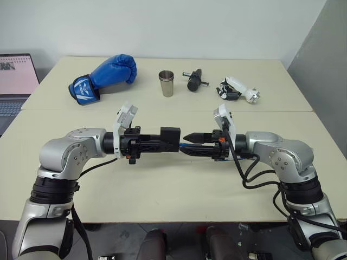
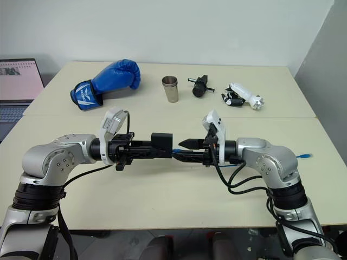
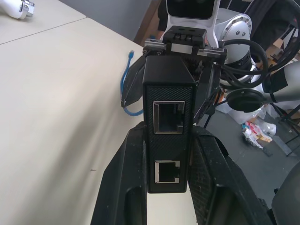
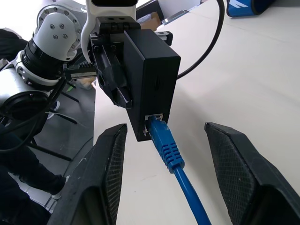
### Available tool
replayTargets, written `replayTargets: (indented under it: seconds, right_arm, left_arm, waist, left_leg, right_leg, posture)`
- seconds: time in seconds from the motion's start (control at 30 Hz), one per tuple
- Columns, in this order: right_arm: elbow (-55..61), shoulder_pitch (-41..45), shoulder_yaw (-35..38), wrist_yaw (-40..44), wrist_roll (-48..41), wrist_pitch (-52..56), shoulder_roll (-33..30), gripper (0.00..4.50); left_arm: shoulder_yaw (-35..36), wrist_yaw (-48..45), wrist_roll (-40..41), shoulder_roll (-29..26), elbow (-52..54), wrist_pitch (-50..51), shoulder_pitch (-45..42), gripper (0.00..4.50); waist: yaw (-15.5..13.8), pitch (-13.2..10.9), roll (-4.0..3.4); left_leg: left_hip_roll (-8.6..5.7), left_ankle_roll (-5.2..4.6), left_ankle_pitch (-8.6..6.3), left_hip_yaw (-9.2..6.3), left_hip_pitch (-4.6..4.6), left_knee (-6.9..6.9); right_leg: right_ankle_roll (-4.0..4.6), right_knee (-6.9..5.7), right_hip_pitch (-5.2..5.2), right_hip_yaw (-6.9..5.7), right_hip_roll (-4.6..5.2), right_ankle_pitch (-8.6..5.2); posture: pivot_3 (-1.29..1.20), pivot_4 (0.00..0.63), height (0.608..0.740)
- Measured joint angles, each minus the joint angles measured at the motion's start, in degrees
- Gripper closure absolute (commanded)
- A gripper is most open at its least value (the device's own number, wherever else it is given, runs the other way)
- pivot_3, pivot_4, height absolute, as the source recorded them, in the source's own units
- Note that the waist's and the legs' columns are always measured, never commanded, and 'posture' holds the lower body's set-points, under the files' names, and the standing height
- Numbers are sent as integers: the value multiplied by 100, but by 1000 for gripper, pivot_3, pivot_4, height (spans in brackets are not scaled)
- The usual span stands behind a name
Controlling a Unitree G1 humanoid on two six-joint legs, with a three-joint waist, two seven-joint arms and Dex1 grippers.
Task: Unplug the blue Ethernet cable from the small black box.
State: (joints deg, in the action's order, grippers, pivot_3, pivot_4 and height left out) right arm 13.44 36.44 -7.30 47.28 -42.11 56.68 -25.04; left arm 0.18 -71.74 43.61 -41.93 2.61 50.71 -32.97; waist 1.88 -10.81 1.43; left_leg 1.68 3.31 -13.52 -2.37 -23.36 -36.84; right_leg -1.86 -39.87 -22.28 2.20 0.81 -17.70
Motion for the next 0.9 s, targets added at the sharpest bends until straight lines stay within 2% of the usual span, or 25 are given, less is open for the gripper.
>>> replayTargets:
  seconds: [0.07,0.17,0.33,0.5,0.9]
  right_arm:
    - [0,0,0,0,0,4,0,1708]
    - [0,0,-2,1,2,13,0,2218]
    - [0,0,-4,2,2,21,0,3494]
    - [5,0,-2,35,-5,29,-20,4403]
    - [5,4,2,115,-2,23,-73,4456]
  left_arm:
    - [0,0,-3,2,0,-1,0,3719]
    - [0,0,-13,4,0,-3,0,3719]
    - [0,-1,-19,5,0,-4,0,3719]
    - [0,2,-101,5,-22,-5,0,3719]
    - [0,-19,-115,72,-58,-5,-8,3719]
  waist:
    - [0,0,0]
    - [0,0,0]
    - [0,0,0]
    - [0,0,0]
    - [0,0,0]
  left_leg:
    - [0,0,0,0,0,0]
    - [0,0,0,0,0,0]
    - [0,0,0,1,0,0]
    - [0,0,0,1,0,0]
    - [0,0,0,0,-1,0]
  right_leg:
    - [0,0,0,0,0,0]
    - [0,0,0,0,0,0]
    - [0,0,0,0,0,0]
    - [0,0,0,0,0,0]
    - [0,0,-1,-1,0,0]
  posture:
    - [0,150,740]
    - [0,150,740]
    - [0,150,740]
    - [0,150,740]
    - [0,150,740]
